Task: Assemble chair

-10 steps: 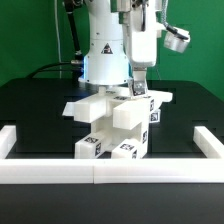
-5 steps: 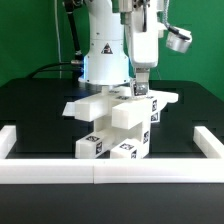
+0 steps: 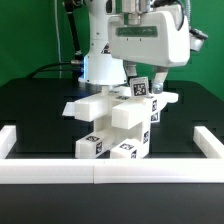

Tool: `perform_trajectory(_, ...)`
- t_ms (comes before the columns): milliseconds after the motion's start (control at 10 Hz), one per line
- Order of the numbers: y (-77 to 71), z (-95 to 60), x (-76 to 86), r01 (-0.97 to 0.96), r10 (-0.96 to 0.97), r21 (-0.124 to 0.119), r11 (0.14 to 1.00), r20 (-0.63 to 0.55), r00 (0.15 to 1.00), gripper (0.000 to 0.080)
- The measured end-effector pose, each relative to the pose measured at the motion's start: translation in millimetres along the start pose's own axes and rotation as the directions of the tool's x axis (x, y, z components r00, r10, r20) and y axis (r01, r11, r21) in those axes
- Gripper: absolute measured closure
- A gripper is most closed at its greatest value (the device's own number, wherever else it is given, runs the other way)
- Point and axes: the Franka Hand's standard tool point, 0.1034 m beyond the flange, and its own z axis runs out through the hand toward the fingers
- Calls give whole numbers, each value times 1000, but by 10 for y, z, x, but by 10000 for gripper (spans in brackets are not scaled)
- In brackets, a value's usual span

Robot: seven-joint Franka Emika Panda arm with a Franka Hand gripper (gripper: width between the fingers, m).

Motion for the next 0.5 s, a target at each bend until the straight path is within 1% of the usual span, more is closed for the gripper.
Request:
perform_trajectory(200, 3, 6, -8, 148, -148, -1, 989, 0, 989, 150)
perform_trajectory(500, 5, 9, -13, 379, -379, -1, 925, 2, 925, 150)
